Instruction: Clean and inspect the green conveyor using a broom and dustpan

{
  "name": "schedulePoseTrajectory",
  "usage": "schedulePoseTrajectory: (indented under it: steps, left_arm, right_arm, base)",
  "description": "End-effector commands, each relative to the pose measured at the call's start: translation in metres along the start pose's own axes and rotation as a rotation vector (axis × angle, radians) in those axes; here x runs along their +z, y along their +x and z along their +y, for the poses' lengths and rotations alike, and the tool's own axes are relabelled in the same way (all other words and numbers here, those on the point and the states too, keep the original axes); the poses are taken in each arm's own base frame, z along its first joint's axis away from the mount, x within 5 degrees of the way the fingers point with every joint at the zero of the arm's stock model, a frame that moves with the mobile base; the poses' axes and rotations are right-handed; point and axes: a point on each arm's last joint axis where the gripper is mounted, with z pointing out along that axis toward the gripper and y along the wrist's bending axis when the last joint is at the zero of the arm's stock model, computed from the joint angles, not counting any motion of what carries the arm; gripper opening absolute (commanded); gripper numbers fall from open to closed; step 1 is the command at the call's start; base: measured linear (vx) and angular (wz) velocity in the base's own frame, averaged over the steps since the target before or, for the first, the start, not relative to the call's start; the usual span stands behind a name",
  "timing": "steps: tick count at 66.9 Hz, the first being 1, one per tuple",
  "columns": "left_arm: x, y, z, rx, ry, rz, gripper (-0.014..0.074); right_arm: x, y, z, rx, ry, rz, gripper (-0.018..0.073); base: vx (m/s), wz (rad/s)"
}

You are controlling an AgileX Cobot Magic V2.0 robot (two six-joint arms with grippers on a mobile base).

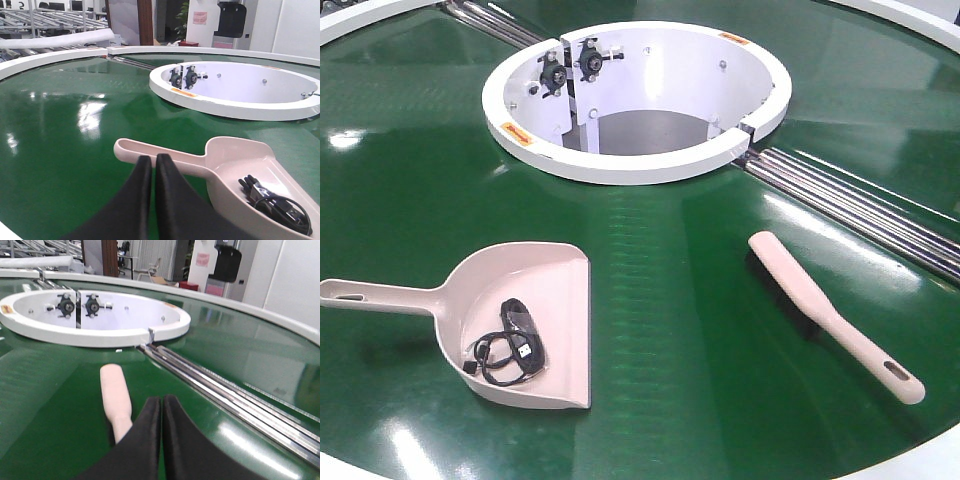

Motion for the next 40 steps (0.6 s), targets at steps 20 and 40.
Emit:
schedulePoseTrajectory:
  steps: [20, 40]
  left_arm:
    - [-0.0008, -0.0039, 0.0000, -0.013, 0.003, -0.073, -0.0006]
    - [-0.0008, -0.0039, 0.0000, -0.013, 0.003, -0.073, -0.0006]
  right_arm:
    - [-0.0036, -0.0005, -0.0002, 0.086, 0.017, -0.116, -0.0008]
    - [-0.0035, -0.0005, -0.0002, 0.087, 0.017, -0.115, -0.0008]
  base:
    - [0.00, 0.00]
    - [0.00, 0.00]
